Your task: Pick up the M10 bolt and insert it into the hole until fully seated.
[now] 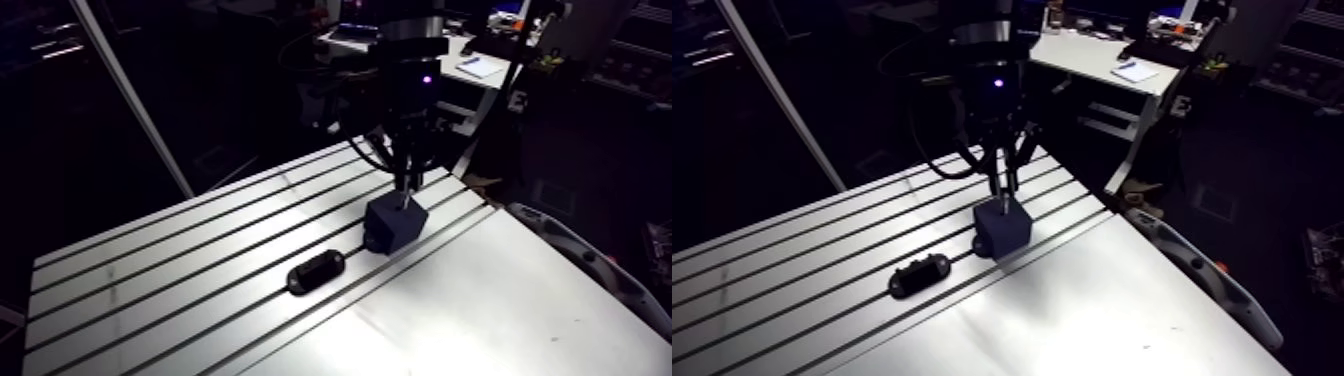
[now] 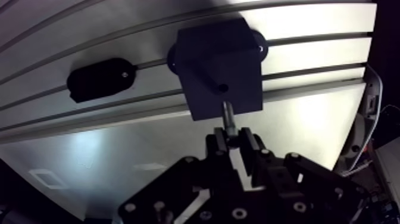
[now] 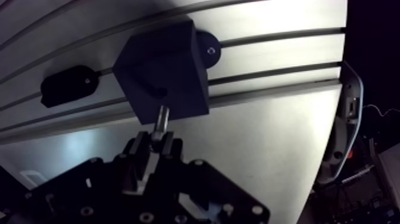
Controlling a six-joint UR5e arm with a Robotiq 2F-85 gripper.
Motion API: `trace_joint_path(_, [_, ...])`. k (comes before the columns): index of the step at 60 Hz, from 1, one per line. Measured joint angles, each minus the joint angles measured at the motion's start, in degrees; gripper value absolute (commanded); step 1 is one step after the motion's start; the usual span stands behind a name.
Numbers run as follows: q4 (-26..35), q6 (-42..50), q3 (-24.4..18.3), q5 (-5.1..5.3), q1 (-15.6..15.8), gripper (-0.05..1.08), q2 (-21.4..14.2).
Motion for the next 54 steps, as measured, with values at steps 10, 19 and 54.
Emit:
trace_joint_path(10, [-0.05,0.05,-0.12,0.0,0.0,1.08,0.05])
trace_joint_path(19, [-0.07,0.07,-0.19,0.0,0.0,1.08,0.21])
trace_joint_path(54, [-0.09,0.15,-0.45,0.08,0.06,1.08,0.76])
